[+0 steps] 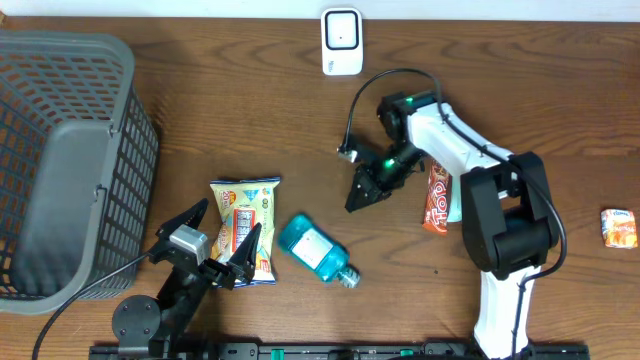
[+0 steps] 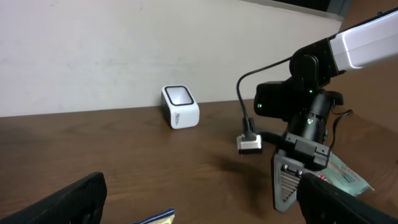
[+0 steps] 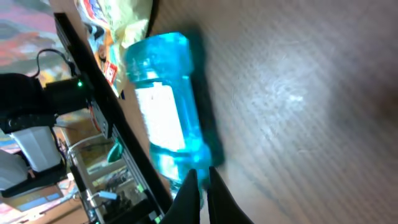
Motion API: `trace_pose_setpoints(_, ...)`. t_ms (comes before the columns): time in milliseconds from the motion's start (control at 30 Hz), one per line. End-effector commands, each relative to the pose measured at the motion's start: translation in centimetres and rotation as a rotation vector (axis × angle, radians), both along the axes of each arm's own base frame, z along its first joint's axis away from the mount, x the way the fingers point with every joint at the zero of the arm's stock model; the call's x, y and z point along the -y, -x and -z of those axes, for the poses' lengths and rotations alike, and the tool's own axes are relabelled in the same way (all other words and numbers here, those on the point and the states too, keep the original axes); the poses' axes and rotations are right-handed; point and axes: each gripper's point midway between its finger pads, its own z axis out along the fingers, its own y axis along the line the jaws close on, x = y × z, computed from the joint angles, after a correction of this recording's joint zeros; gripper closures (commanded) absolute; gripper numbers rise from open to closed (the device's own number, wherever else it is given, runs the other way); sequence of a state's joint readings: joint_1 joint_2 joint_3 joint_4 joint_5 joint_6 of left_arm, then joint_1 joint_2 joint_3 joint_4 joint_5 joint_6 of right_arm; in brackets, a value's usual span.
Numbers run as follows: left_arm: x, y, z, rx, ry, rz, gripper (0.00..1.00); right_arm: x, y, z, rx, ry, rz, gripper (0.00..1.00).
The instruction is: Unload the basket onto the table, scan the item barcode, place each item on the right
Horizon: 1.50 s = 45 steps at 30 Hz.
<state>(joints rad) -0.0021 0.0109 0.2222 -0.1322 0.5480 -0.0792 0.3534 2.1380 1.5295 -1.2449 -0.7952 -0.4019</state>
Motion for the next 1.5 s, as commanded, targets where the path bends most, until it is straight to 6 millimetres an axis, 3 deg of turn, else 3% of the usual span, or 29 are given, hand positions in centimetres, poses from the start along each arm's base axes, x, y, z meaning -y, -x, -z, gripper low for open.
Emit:
trace_pose_setpoints(0,0.2,0.2,-0.2,0.008,0.004,0.014,0.02,-0.3,-0.6,-1.3,0.035,-0.039,0.005,0.98)
trace_pose_setpoints(67,0.2,0.2,-0.2,0.008,0.004,0.014,0.02,-0.4,-0.1,-1.3,0.020,-0.032,-0.003,0.92)
trace_pose_setpoints(167,0.2,0.2,-0.2,0.007,0.005,0.014,0.02,-1.1,1.1,-1.4,0.017,-0.035,-0.057,0.60)
trace_pose_setpoints(367,0.2,0.2,-0.2,0.007,0.005,0.014,0.02,-2.9,4.1,-1.3,0.070,-0.069,-0.254,0.15)
trace_pose_setpoints(533,0.2,0.2,-0.2,0.008,0.004,0.014,0.02,-3.4,5.8,-0.8,0.069,-0.023,-0.328,0.11)
trace_pose_setpoints(600,0.2,0.2,-0.2,0.008,0.004,0.014,0.02,-3.6,6.5,-0.9,0.049,-0.013,-0.341,0.01)
trace_pose_setpoints(767,0.2,0.2,-0.2,0.008,0.004,0.014,0.02,-3.1,6.5,-1.7,0.022,0.109,-0.251,0.01)
trace_pose_setpoints(900,0.2,0.2,-0.2,0.008,0.004,0.014,0.02,-1.4,5.8,-5.2,0.125,0.224,-0.155,0.01)
trace_pose_setpoints(1067,0.2,0.2,-0.2,0.007,0.005,0.014,0.02,1.6,5.7,-12.6,0.424,0.326,-0.005,0.01)
trace_pose_setpoints(1167,0.2,0.2,-0.2,0.008,0.004,0.014,0.02,3.4,5.8,-15.8,0.592,0.356,0.150,0.01)
trace_pose_setpoints(1267,0.2,0.2,-0.2,0.008,0.004,0.014,0.02,4.1,6.6,-16.1,0.617,0.315,0.289,0.01)
trace_pose_setpoints(1333,0.2,0.2,-0.2,0.008,0.004,0.014,0.02,4.1,7.5,-15.1,0.585,0.273,0.336,0.01)
trace_pose_setpoints(1467,0.2,0.2,-0.4,0.013,0.004,0.014,0.02,2.0,11.0,-12.6,0.439,0.110,0.280,0.03)
